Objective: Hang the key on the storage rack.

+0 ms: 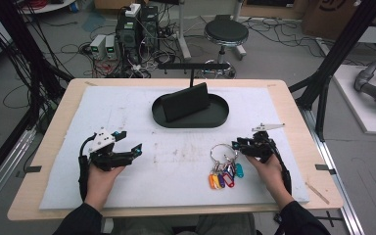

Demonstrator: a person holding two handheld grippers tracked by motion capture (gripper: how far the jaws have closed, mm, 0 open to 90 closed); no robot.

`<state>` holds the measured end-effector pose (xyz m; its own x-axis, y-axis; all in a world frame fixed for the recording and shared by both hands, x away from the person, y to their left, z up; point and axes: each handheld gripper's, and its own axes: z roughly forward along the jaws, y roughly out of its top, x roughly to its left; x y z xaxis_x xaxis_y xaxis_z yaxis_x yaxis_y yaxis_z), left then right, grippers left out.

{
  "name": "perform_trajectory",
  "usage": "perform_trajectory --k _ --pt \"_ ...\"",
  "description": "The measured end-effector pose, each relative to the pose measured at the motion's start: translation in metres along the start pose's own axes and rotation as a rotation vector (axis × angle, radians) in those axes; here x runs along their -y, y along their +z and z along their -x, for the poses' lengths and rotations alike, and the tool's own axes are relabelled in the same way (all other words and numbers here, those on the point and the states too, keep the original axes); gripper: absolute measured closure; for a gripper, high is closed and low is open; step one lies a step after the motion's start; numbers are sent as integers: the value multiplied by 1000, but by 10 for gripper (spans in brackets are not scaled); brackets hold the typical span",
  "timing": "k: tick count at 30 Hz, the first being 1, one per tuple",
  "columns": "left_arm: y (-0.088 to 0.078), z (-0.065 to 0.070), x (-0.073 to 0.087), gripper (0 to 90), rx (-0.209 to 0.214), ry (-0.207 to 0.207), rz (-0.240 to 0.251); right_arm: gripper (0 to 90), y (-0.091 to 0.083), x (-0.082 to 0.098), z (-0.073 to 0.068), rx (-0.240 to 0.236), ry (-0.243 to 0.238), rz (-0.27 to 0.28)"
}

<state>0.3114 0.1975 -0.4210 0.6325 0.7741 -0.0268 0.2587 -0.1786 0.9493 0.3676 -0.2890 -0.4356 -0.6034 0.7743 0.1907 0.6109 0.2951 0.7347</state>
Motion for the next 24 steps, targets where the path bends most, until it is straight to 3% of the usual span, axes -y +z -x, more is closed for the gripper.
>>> perform_trajectory --k 7,9,18,24 --pt "1 2 0 238 0 5 -3 675 13 1 -3 3 -3 -73" --pt "1 3 0 238 0 6 -2 705 17 1 -6 18 -33 -92" --pt "3 4 0 240 -2 10 -9 837 16 1 -7 52 -59 -98" --pt "2 3 1 241 -6 12 -10 853 11 0 -6 20 -46 -67"
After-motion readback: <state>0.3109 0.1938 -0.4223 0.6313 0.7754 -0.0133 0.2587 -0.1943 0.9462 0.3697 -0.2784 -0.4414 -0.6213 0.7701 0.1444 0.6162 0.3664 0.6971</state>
